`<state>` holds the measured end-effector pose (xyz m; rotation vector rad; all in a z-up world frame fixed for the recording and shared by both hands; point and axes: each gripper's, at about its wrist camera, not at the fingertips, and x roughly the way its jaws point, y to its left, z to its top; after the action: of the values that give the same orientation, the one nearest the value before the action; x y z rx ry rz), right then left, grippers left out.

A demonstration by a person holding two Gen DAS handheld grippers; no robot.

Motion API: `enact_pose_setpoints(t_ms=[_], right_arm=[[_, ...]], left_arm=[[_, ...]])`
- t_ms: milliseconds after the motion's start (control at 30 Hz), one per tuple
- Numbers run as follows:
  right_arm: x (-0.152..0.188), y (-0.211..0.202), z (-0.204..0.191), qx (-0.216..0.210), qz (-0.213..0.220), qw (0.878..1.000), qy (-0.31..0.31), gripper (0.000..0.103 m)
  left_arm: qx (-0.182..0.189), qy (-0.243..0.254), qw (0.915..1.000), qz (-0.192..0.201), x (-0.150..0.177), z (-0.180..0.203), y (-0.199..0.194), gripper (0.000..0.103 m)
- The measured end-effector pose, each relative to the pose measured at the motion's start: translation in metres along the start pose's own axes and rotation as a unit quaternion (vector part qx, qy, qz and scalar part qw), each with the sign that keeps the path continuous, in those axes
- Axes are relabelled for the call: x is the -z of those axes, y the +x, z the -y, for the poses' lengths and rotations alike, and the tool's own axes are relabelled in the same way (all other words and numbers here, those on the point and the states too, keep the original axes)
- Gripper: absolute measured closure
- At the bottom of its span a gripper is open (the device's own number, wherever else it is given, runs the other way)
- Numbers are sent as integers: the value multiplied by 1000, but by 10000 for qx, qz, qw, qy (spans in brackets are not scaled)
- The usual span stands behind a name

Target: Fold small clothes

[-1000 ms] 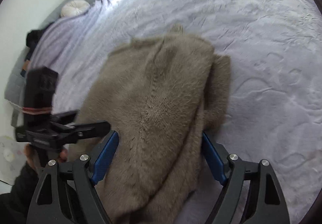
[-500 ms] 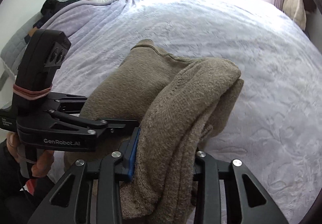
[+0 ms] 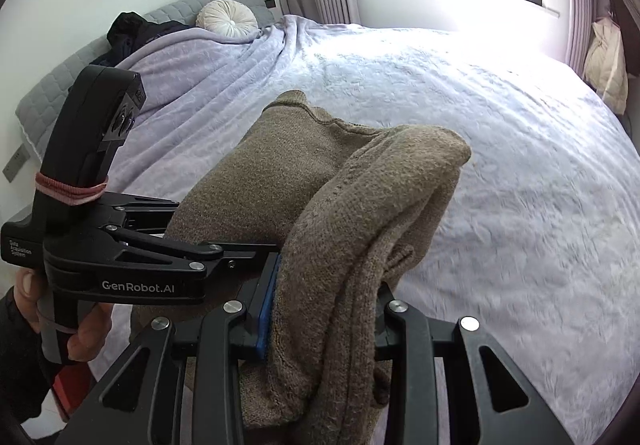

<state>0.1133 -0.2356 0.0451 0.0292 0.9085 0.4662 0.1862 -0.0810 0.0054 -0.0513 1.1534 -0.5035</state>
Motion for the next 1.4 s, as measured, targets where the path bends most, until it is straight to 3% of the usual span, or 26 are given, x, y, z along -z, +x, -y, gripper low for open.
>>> enact_pose_setpoints(t_ms=[167,367,467,500,567,600,633,733,833,900,1100,1200,1267,1400], right_arm=[[-15,38,12,52,-93,9998,167,68],[-7,89,34,67,-539,9974,468,68],[3,110,49,47,-725,9951,663,68],[5,114,57,5,-747,9941,786,67],[6,118,72,-130,-829,9910,1041,54],[6,119,77,-105,-880,9898,1119,41],[6,119,82,-27,-916,9890,1163,35],[5,106,86,157,-810,9894,1195,35],[3,69,69,589,-311,9956,653,35],[1,49,43,622,-1,9980,106,35],[16,41,-22,-245,40,9914,-1284,35],[25,59,-23,-256,-249,9890,-1433,35],[35,76,-2,-130,-550,9910,-1211,35],[52,90,33,-196,-764,9946,-680,38]], left_arm=[[-71,-178,9996,-189,-24,-22,36,56],[-253,-248,9977,-577,-19,-41,88,55],[-136,-415,9974,-579,-15,-54,101,42],[-78,-500,9972,-549,-15,-59,102,32],[-237,-594,9965,-534,-13,-66,103,11],[-295,-615,9963,-526,-9,-69,101,8],[-253,-634,9963,-531,-8,-71,100,8],[-471,-659,9963,-285,-4,-71,73,8],[-797,-576,9950,149,6,-68,37,8],[-807,-503,9949,339,11,-61,22,8],[-1073,-182,9923,598,33,-34,7,8],[-1420,-210,9892,309,40,-38,23,8],[-1739,-185,9846,-3,46,-47,46,8],[-1456,-561,9877,-53,55,-68,63,0]])
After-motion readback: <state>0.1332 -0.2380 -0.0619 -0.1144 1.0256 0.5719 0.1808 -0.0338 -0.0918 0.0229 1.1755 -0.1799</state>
